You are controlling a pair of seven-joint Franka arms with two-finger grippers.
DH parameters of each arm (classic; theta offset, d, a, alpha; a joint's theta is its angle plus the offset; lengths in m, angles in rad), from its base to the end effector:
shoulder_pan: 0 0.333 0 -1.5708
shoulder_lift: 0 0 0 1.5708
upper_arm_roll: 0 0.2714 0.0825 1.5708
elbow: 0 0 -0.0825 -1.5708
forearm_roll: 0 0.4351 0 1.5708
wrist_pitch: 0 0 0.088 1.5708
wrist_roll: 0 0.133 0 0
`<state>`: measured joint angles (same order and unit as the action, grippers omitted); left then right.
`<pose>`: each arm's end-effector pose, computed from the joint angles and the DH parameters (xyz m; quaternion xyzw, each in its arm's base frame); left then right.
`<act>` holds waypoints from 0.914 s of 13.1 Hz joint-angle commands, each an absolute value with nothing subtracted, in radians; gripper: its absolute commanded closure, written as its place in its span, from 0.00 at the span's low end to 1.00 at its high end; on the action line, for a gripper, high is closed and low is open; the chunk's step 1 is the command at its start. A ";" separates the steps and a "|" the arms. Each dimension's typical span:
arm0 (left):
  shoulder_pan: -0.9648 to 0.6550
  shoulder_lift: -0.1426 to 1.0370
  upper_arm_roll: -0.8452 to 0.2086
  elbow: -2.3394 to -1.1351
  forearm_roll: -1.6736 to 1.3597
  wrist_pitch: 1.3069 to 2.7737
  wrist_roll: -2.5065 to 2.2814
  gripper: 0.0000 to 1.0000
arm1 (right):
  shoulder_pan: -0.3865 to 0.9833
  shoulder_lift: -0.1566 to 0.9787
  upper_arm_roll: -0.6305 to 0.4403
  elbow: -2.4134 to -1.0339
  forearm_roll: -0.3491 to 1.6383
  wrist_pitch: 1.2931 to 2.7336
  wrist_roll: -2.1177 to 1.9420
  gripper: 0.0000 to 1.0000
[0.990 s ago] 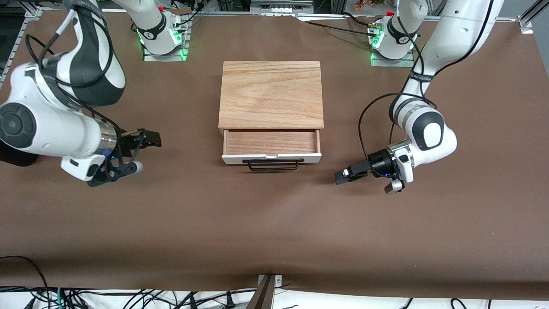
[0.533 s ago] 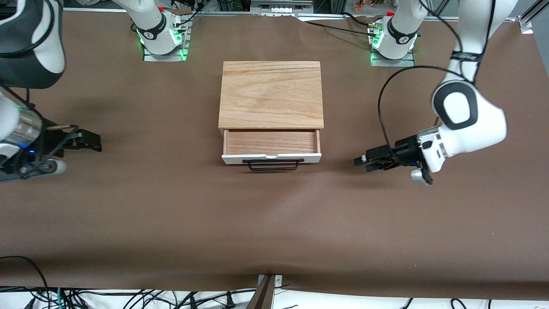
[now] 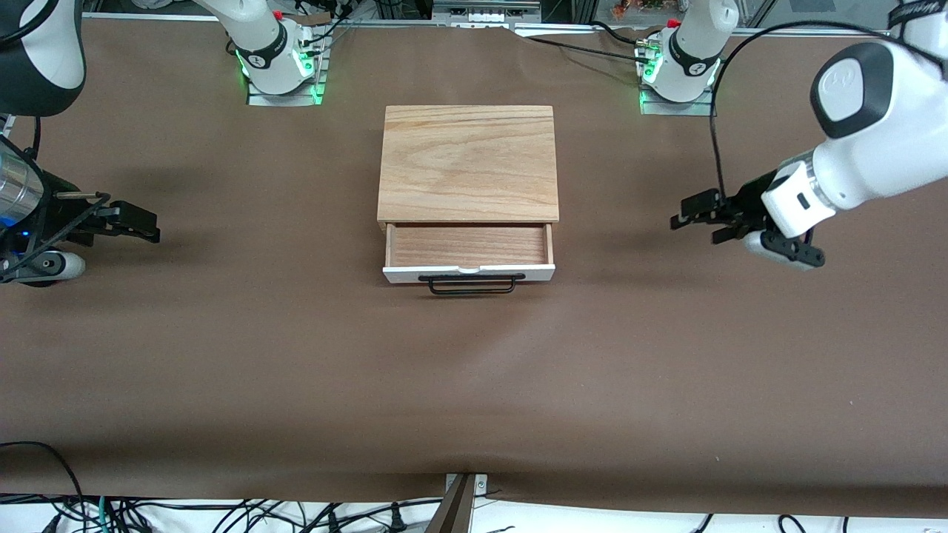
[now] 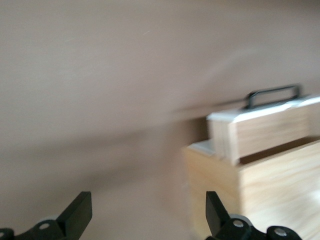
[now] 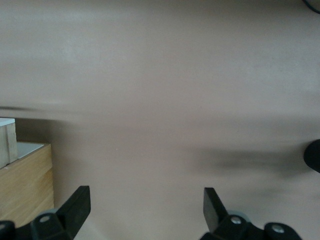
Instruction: Pull top drawer with both arms simultaneously
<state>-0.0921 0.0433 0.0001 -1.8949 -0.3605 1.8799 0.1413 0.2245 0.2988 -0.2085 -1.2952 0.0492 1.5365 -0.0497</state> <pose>0.6064 -0.0913 0.3894 0.9836 -0.0554 -0.0245 0.1698 0.6742 0.0341 0.5062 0.9990 0.0368 -0.0258 0.0056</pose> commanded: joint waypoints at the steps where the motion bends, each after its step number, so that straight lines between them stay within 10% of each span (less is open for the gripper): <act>1: -0.089 -0.024 -0.005 -1.861 -0.191 1.737 0.071 0.00 | 0.229 0.120 -0.198 -1.563 0.034 1.661 -0.029 0.00; 12: -0.078 0.000 0.017 -1.620 0.011 1.523 -0.010 0.00 | 0.057 0.061 -0.041 -1.643 0.017 1.700 -0.044 0.00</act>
<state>-0.0792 -0.0213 0.0184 -1.6857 -0.0111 1.5521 0.0443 0.0778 0.0945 -0.0627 -1.6072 0.0361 1.6839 -0.0488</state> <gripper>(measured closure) 0.000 0.000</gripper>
